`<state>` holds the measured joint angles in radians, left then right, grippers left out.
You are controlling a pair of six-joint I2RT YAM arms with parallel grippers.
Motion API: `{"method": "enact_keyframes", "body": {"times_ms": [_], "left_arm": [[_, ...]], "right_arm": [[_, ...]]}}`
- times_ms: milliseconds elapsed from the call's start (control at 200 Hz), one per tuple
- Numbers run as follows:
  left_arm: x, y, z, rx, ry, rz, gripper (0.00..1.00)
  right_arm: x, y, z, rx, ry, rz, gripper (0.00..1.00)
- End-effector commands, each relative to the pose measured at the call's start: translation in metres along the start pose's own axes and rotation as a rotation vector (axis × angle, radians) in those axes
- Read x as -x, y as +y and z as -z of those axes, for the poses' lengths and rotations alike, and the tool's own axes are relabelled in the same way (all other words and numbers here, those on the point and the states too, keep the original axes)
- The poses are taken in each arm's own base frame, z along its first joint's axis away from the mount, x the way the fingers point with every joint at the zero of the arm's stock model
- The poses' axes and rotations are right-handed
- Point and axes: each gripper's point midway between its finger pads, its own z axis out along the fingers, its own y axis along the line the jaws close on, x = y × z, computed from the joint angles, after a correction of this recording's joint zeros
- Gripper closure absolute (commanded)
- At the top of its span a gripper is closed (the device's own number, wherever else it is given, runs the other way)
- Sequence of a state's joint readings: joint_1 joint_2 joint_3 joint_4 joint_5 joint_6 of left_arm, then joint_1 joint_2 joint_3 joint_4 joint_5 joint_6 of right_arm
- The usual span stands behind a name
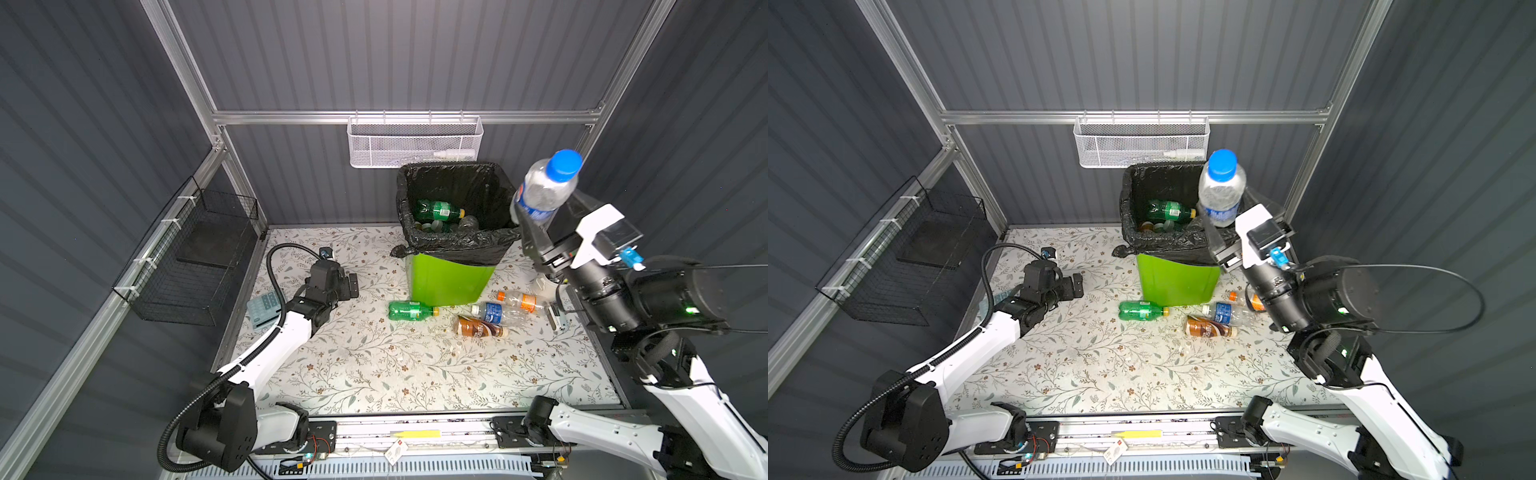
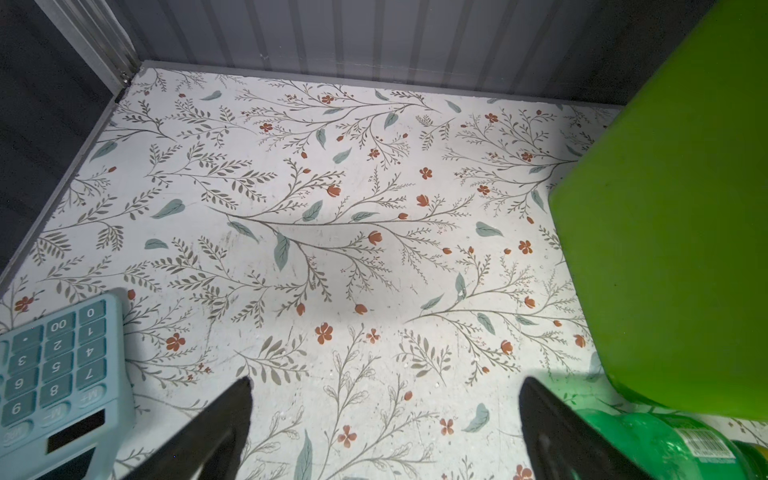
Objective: Throw the plastic bottles in the bin
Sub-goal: 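Drop the blue-cap bottle into the bin and draw the right arm back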
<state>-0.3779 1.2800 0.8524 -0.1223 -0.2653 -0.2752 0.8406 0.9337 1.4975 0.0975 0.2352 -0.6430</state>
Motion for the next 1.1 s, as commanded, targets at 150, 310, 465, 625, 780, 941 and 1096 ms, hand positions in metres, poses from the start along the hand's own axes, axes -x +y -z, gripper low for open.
{"method": "enact_keyframes", "body": {"times_ms": [150,310,465,625,780,941,1096], "left_arm": [[0.001,-0.010,0.002,-0.055,-0.016,-0.017,0.00],[0.006,-0.010,0.012,-0.034,-0.047,-0.066,0.00],[0.012,-0.021,0.028,-0.010,-0.105,-0.157,0.00],[0.016,-0.059,0.046,-0.024,-0.175,-0.304,0.00],[0.018,-0.105,0.076,-0.046,-0.266,-0.481,0.00],[0.011,-0.169,0.111,-0.100,-0.333,-0.688,0.00],[-0.023,-0.246,0.126,-0.185,-0.344,-0.937,0.00]], "right_arm": [[-0.189,0.010,-0.067,0.036,0.483,-0.306,0.34],[-0.290,0.017,-0.062,0.018,0.893,-0.368,0.08],[-0.196,-0.041,-0.059,-0.174,0.491,-0.357,0.01],[-0.164,-0.065,-0.021,-0.288,0.422,-0.323,0.01],[-0.186,-0.071,0.021,-0.373,0.490,-0.307,0.01],[-0.218,-0.076,0.062,-0.457,0.574,-0.338,0.01],[-0.243,-0.079,0.090,-0.522,0.637,-0.363,0.01]]}}
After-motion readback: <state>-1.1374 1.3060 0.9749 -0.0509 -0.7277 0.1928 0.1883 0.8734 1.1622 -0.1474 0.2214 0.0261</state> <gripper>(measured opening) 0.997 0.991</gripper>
